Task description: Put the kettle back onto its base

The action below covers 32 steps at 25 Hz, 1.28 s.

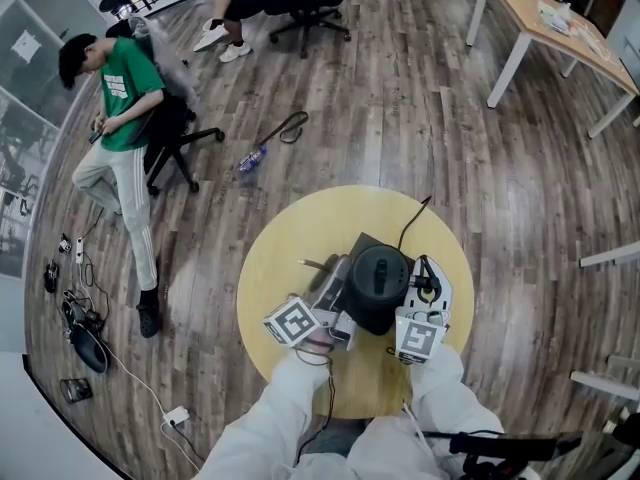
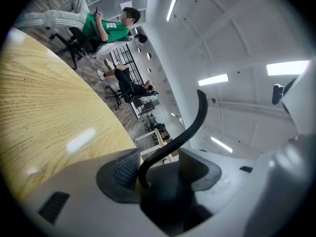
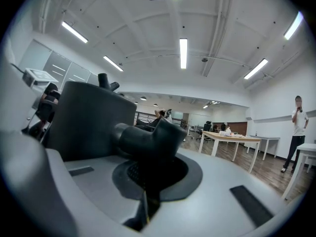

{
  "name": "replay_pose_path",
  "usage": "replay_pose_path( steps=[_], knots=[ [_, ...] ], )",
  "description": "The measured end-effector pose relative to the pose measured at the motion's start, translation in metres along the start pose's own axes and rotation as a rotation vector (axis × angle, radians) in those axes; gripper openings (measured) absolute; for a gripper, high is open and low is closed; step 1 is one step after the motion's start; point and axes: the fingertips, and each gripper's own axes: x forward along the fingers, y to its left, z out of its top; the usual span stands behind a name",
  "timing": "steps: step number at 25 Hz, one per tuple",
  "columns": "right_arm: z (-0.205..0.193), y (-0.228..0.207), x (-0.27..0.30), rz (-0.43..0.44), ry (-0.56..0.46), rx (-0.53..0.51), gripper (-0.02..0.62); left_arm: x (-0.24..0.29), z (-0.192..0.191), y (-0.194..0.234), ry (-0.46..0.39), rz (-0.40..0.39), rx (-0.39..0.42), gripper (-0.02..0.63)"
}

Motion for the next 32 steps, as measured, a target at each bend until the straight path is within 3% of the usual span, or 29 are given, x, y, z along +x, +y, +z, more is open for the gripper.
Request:
replay_pose_path(
  steps=[4, 6, 13, 17, 20, 24, 27, 32],
  knots=[
    [0.004, 0.003, 0.0, 0.015, -0.027, -0.044, 0.012, -0.002, -0.004, 0.006, 0.002, 0.029, -0.028, 0.244],
    [0.004, 0.004, -0.001, 0.021, -0.041, -0.054, 0.012, 0.0, -0.008, 0.003, 0.005, 0.006, -0.058, 0.244],
    [-0.005, 0.005, 0.0, 0.011, -0.017, 0.002, 0.014, -0.002, -0.009, 0.006, -0.011, -0.007, -0.08, 0.243],
    [-0.015, -0.007, -0.001, -0.037, 0.034, 0.079, 0.102, -0.01, -0.01, 0.008, -0.029, 0.015, -0.08, 0.242],
    [-0.014, -0.007, -0.005, -0.058, 0.051, 0.09, 0.127, -0.021, -0.01, 0.012, -0.037, 0.061, -0.085, 0.244],
    [-0.019, -0.01, -0.017, -0.092, 0.082, 0.097, 0.142, -0.033, -0.014, 0.006, -0.052, 0.033, -0.089, 0.244],
    [-0.023, -0.009, -0.03, -0.094, 0.097, 0.11, 0.147, -0.05, -0.02, 0.014, -0.052, 0.084, -0.043, 0.244],
    [-0.025, -0.005, -0.056, -0.09, 0.131, 0.108, 0.147, -0.067, -0.028, -0.005, -0.01, 0.076, 0.052, 0.244]
  ],
)
